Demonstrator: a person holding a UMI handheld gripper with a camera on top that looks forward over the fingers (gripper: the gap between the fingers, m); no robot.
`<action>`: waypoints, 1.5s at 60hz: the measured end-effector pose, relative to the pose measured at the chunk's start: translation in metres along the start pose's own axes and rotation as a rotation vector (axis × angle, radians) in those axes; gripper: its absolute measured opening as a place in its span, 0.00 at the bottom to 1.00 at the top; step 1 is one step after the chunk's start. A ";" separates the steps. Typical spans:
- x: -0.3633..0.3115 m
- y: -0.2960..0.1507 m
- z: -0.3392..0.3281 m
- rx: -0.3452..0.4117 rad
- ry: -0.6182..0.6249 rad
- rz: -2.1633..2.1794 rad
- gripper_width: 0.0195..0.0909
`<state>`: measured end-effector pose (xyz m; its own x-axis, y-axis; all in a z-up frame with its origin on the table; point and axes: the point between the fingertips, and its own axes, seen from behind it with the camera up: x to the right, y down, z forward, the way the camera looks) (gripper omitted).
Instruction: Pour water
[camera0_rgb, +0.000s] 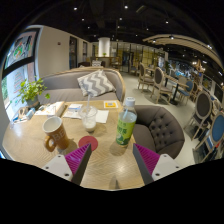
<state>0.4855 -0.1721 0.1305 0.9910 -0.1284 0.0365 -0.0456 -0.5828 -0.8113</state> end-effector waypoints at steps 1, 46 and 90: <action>0.005 -0.001 0.006 0.002 -0.002 0.000 0.92; 0.051 -0.039 0.173 0.120 -0.066 0.004 0.42; 0.002 -0.143 0.099 0.271 0.193 -0.540 0.28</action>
<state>0.5066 -0.0099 0.1887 0.8240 -0.0304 0.5658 0.5127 -0.3851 -0.7674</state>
